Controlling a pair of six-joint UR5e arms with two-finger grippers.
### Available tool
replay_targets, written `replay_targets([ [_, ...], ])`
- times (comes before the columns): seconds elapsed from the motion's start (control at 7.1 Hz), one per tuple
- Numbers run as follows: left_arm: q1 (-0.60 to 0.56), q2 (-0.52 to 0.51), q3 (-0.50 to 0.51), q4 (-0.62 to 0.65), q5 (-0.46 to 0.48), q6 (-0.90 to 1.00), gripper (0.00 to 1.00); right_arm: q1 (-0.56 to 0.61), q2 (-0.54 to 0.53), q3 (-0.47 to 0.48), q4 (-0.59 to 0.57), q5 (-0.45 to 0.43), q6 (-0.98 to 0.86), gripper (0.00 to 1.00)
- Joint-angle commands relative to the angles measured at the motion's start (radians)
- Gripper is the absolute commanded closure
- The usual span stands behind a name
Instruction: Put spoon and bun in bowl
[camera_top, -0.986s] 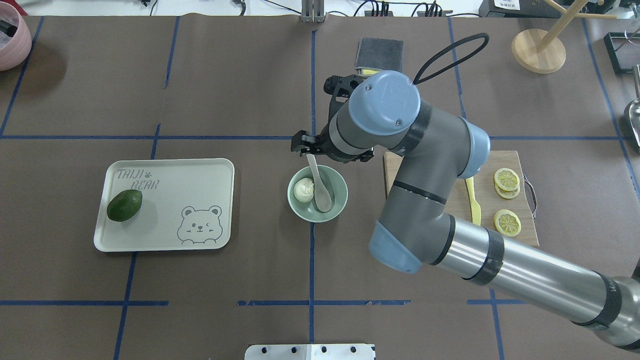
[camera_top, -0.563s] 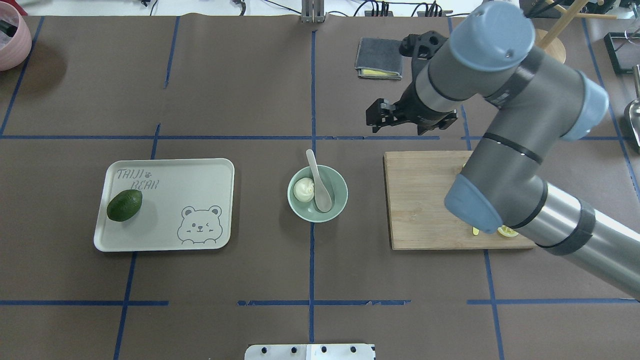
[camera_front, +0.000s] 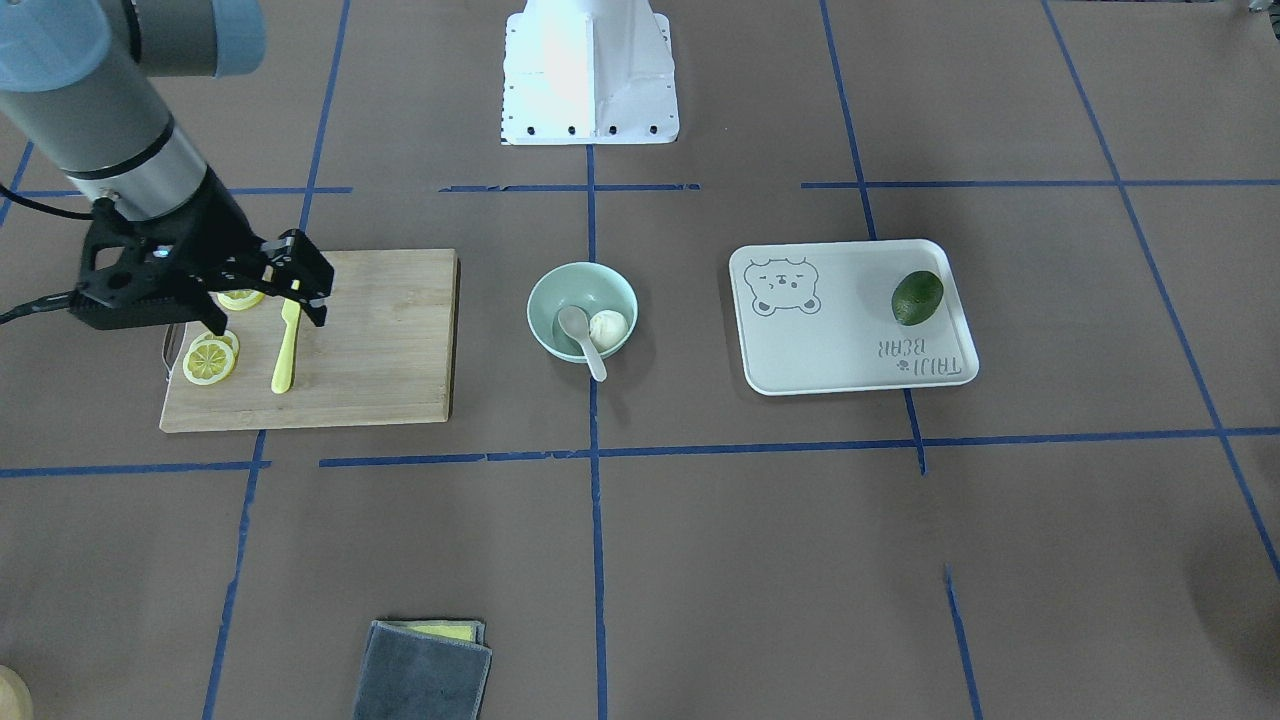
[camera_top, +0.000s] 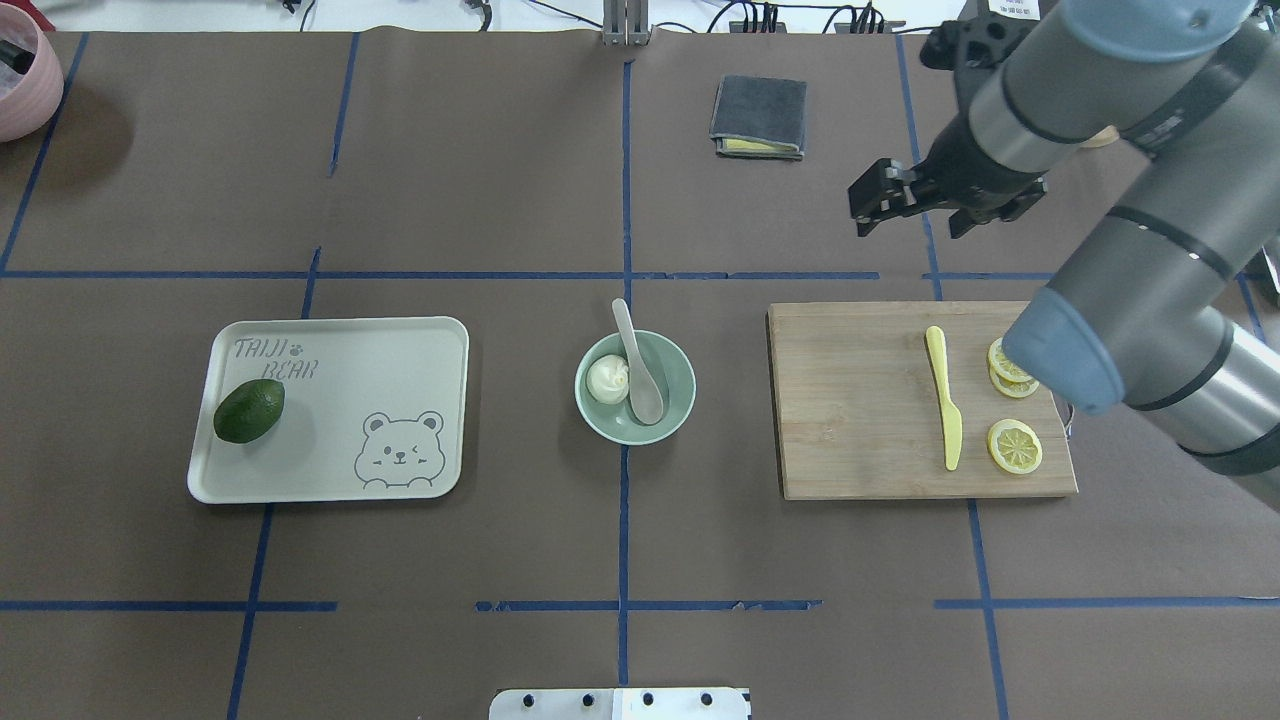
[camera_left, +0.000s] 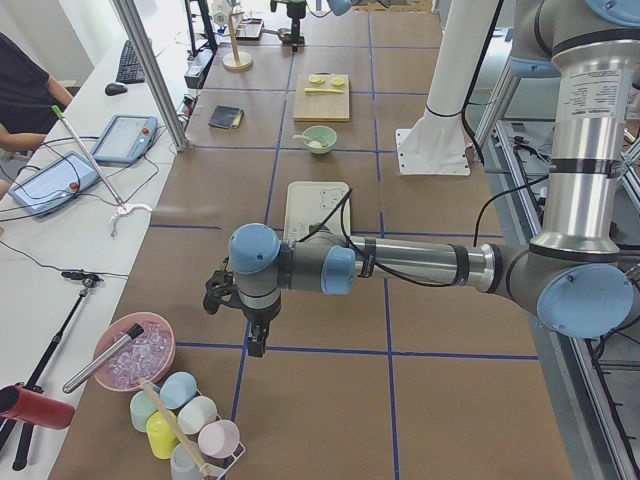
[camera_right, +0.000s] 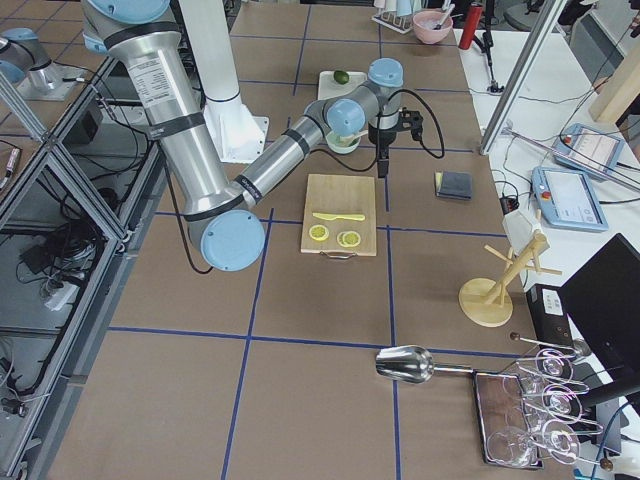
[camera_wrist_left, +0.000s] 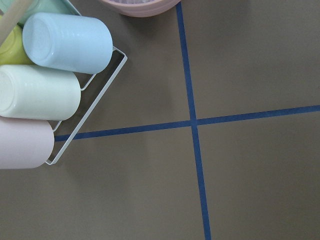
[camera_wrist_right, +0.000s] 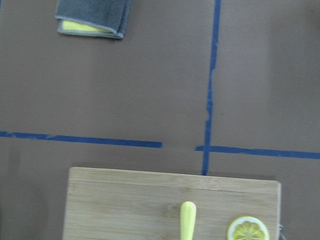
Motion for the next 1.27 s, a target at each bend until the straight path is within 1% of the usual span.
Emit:
replay_targets([
  [0.0,0.001,0.000,0.029,-0.003,-0.013,-0.015,0.00,0.175,-0.175,-0.001,0.001,0.117,-0.295,0.00],
  [0.14,0.003,0.000,0.020,-0.015,-0.013,-0.099,0.00,0.215,-0.250,-0.010,0.000,0.118,-0.412,0.00],
  [0.42,0.003,0.002,0.017,-0.015,-0.011,-0.100,0.00,0.348,-0.306,-0.089,-0.003,0.130,-0.622,0.00],
  [0.56,0.003,0.000,0.020,-0.017,-0.011,-0.098,0.00,0.431,-0.306,-0.192,0.001,0.195,-0.759,0.00],
  [0.7,0.003,0.000,0.020,-0.017,-0.011,-0.098,0.00,0.489,-0.301,-0.256,0.004,0.215,-0.845,0.00],
  [0.99,0.003,0.002,0.022,-0.017,-0.011,-0.098,0.00,0.493,-0.326,-0.283,0.007,0.199,-0.834,0.00],
  [1.13,0.003,0.002,0.028,-0.017,-0.008,-0.097,0.00,0.492,-0.333,-0.317,0.015,0.199,-0.843,0.00],
])
